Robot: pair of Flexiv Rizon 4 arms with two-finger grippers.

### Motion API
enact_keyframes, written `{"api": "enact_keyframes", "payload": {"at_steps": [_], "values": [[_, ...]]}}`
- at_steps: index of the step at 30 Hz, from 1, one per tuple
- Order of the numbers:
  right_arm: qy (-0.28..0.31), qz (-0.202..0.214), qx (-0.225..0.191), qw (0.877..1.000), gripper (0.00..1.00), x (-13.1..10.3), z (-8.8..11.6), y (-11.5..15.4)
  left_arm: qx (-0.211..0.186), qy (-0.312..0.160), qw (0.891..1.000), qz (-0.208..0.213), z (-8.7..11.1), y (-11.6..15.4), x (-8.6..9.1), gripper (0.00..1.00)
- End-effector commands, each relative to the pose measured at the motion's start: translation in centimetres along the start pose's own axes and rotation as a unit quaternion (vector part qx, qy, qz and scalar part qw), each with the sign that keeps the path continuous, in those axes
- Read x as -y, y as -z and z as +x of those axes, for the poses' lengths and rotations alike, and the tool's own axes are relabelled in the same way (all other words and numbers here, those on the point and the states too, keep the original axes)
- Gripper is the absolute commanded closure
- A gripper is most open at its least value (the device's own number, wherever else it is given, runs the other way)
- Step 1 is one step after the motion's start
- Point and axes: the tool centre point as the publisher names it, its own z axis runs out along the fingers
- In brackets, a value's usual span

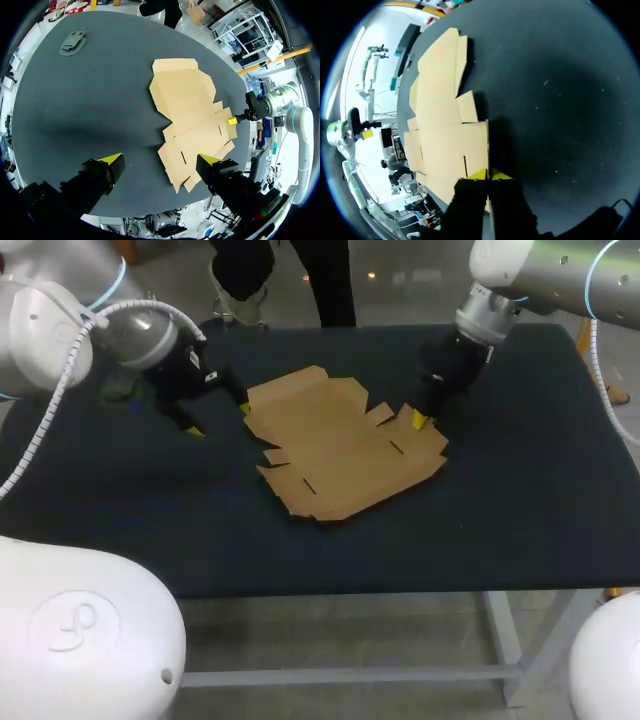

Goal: Assemble the packaging by folding the flat box into shape, placing the metal phone stand inside, and closing the box properly

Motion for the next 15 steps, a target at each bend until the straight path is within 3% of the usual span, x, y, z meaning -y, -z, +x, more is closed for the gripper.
{"api": "enact_keyframes", "payload": {"at_steps": [1,15], "values": [[-0.011,-0.014,-0.013,1.000,1.00,0.4,0.4,0.6,0.003,0.000,1.000,0.002,0.0,0.2,-0.2,0.00],[-0.027,-0.138,-0.067,0.988,1.00,2.4,2.7,0.3,-0.002,-0.005,1.000,-0.002,-0.2,0.0,-0.3,0.00]]}}
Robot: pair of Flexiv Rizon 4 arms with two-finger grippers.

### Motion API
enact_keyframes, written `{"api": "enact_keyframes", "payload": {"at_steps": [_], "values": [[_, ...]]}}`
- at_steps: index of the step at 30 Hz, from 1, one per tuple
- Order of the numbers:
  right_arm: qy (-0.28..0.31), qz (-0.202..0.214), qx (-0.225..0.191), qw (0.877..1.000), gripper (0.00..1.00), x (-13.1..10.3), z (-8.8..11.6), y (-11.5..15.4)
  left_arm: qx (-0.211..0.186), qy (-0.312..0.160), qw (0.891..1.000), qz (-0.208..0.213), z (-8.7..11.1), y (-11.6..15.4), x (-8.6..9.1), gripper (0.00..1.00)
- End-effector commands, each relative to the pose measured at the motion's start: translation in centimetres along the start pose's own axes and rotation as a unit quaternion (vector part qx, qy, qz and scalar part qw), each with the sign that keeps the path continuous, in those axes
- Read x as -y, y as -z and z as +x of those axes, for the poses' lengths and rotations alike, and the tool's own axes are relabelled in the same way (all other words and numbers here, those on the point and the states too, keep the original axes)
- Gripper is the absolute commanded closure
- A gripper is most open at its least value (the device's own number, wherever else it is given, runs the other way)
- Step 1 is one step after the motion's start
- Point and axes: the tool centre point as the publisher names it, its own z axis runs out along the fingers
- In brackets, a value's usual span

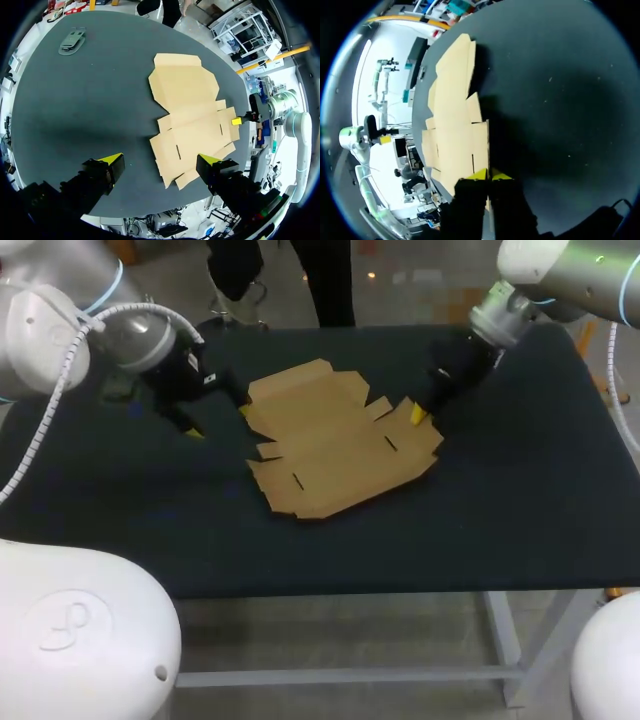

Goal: Assemble the packaging by folding the flat box into shape, placing the metal phone stand inside, and closing the box properly

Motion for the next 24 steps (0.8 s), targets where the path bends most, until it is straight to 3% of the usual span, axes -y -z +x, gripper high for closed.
{"api": "enact_keyframes", "payload": {"at_steps": [1,13,15,17,19,20,21,24], "values": [[-0.002,-0.098,-0.008,0.995,1.00,1.7,0.5,-0.6,0.002,-0.001,1.000,-0.001,0.0,0.1,-0.1,0.00],[-0.030,-0.149,-0.030,0.988,1.00,3.3,2.0,-2.2,-0.003,-0.003,1.000,-0.004,-0.3,0.0,-0.1,0.00],[-0.035,-0.151,-0.034,0.987,0.85,3.6,2.1,-2.3,-0.004,-0.004,1.000,-0.004,-0.3,0.0,-0.1,0.00],[-0.035,-0.148,-0.035,0.988,0.60,3.9,2.3,-2.4,-0.005,-0.005,1.000,-0.004,-0.3,0.0,-0.1,0.00],[-0.036,-0.140,-0.037,0.989,0.46,4.0,2.3,-2.3,-0.005,-0.005,1.000,-0.005,-0.3,-0.1,-0.1,0.00],[-0.037,-0.136,-0.034,0.989,0.31,4.1,2.2,-2.2,-0.006,-0.005,1.000,-0.005,-0.3,-0.1,-0.1,0.00],[-0.035,-0.129,-0.032,0.990,0.24,4.1,2.2,-2.0,-0.006,-0.005,1.000,-0.005,-0.3,-0.1,-0.1,0.00],[-0.031,-0.099,-0.032,0.994,0.23,3.9,1.7,-1.2,-0.006,-0.005,1.000,-0.007,-0.2,-0.2,0.0,0.00]]}}
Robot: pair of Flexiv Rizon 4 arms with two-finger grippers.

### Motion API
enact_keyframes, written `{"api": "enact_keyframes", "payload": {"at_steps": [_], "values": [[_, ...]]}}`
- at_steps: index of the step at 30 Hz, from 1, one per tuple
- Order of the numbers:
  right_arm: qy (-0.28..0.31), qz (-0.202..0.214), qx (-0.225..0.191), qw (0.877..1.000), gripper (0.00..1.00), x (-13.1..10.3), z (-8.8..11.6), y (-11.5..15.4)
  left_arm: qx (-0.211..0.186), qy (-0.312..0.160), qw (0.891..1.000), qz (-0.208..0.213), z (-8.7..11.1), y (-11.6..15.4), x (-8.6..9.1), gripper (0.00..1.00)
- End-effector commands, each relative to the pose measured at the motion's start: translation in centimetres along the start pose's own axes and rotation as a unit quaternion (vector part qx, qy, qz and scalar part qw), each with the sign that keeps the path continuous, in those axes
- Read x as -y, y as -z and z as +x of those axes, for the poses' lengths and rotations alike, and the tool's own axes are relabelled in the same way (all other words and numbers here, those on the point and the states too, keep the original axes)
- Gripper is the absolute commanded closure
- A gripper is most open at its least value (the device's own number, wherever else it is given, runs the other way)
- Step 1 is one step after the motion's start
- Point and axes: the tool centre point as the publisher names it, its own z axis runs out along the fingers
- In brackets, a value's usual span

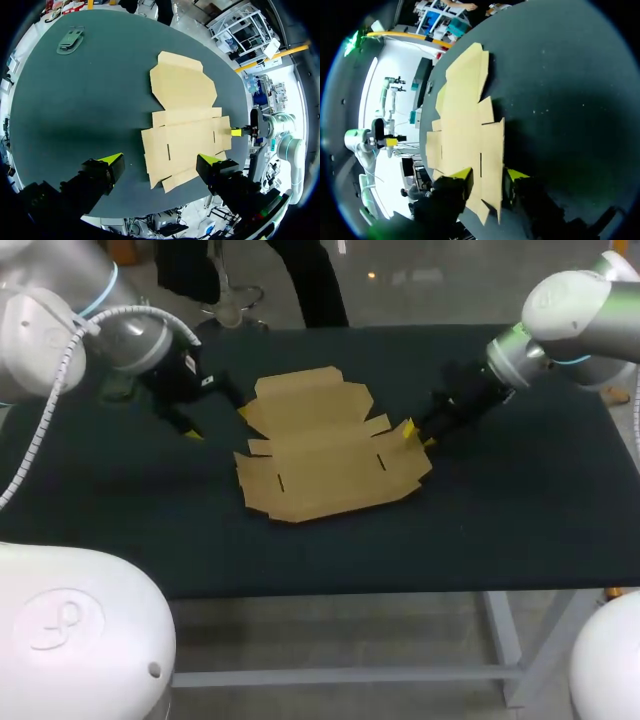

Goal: Assemble the packaging by folding the flat box into shape, placing the metal phone stand inside, and closing the box properly

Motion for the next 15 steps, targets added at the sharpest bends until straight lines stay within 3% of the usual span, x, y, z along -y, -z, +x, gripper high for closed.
{"api": "enact_keyframes", "payload": {"at_steps": [1,5,8,15], "values": [[0.003,0.014,-0.006,1.000,0.23,-0.1,-0.3,1.2,0.003,0.000,1.000,-0.002,0.1,-0.1,0.2,0.00],[0.008,0.037,0.010,0.999,0.33,-0.9,-0.9,1.7,0.003,0.001,1.000,-0.002,0.2,-0.2,0.2,0.00],[0.010,0.066,0.005,0.998,0.50,-1.5,-1.3,1.6,0.004,0.003,1.000,-0.002,0.3,-0.3,0.3,0.00],[0.029,0.142,0.004,0.989,0.51,-2.8,-1.6,0.4,0.007,0.007,1.000,-0.001,0.6,-0.3,0.4,0.00]]}}
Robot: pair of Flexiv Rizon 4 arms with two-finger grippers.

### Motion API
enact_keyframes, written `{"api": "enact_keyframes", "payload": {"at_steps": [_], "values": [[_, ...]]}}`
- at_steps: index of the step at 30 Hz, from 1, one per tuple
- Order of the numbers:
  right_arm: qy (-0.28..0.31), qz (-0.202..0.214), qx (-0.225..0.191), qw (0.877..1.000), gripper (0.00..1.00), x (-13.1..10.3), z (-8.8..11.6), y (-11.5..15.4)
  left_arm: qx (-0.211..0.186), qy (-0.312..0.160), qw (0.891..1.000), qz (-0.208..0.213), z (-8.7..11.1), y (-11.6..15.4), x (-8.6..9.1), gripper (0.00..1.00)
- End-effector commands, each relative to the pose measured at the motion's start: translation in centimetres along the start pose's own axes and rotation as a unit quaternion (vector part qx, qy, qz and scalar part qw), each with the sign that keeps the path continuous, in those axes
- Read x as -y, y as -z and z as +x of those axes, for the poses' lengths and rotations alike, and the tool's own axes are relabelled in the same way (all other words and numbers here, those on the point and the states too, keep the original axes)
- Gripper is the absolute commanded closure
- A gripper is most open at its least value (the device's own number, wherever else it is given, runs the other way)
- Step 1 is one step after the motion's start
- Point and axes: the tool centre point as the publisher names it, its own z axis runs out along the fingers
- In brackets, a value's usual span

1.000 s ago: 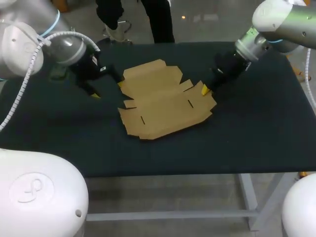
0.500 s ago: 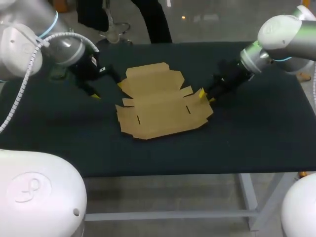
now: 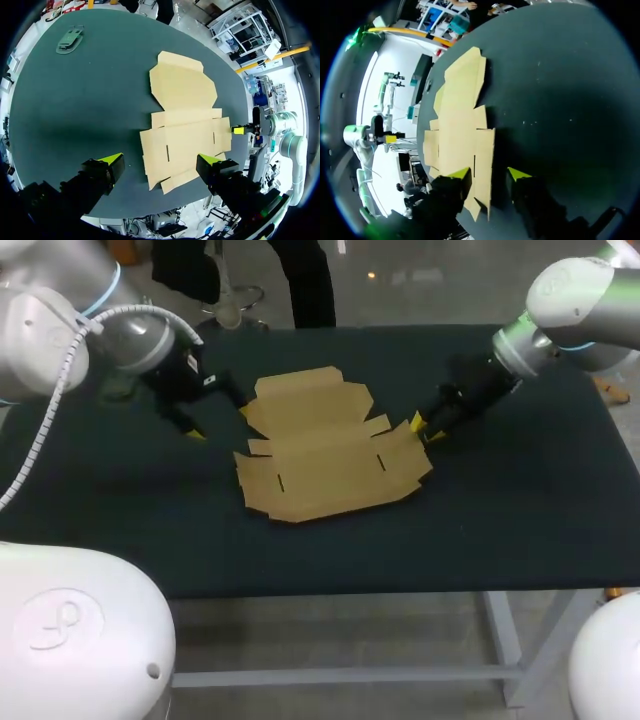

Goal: Assemble the packaging by folding the flat box into shape, placing the metal phone stand inside, and closing the box properly

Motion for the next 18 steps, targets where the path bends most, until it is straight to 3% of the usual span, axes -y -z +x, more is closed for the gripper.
{"api": "enact_keyframes", "payload": {"at_steps": [1,9,10,12,13,18], "values": [[0.009,0.130,-0.007,0.992,0.52,-1.7,-0.5,-0.9,0.007,0.002,1.000,0.000,0.3,0.0,0.1,0.00],[0.020,0.160,-0.007,0.987,0.58,-1.7,0.1,-2.1,0.010,0.003,1.000,0.005,0.4,0.1,-0.1,0.00],[0.020,0.161,-0.007,0.987,0.62,-1.6,0.2,-2.2,0.010,0.003,1.000,0.006,0.3,0.1,-0.1,0.00],[0.021,0.162,-0.008,0.987,0.78,-1.5,0.3,-2.3,0.010,0.004,1.000,0.007,0.2,0.2,-0.2,0.00],[0.022,0.162,-0.010,0.986,0.98,-1.4,0.3,-2.3,0.010,0.004,1.000,0.007,0.2,0.2,-0.2,0.00],[0.020,0.151,-0.020,0.988,1.00,-0.6,0.4,-2.3,0.008,0.000,1.000,0.009,0.1,0.2,-0.2,0.00]]}}
